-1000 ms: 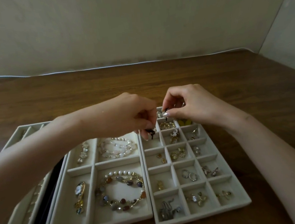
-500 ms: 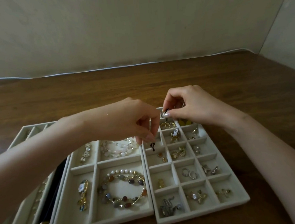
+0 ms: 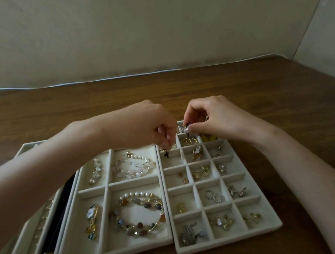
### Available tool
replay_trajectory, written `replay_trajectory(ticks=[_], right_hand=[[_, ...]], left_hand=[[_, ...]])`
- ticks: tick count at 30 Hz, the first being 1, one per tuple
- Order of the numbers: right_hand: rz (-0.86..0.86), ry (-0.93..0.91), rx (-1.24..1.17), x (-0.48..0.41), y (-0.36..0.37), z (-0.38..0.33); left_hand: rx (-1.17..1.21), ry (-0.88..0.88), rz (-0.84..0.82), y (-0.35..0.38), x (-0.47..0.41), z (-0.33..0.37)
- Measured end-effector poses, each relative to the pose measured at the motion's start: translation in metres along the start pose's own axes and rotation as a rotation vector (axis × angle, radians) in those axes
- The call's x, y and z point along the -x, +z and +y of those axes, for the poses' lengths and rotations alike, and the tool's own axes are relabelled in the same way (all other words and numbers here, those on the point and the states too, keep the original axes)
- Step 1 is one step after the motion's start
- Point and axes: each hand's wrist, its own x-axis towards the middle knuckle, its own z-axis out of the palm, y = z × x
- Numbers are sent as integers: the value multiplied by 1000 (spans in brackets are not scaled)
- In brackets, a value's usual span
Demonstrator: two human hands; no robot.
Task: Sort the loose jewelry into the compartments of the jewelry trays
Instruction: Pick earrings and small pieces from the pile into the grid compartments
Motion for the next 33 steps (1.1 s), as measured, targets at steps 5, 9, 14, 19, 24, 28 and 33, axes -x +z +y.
replay_trajectory(ticks=[5,9,14,19,24,28,33], right_hand=[[-1,-7,-3,0,0,0],[-1,-9,-1,0,0,0],[2,-11,9,0,0,-1],[10,-8,9,0,-1,0],[13,-6,25,0,0,-1],[14,-4,26,0,-1,-2],[1,-3,-2,2,-2,-4]], left_hand=[[-61,-10,-88,13,-7,-4],[-75,-31,-161,16,-13,-1],[-111,-42,-207,17,-14,2],[-146,-11,-200,19,-8,9],[-197,29,-125,19,-1,12],[-166,13,-104,17,-1,9],[-32,-51,27,3,4,0]])
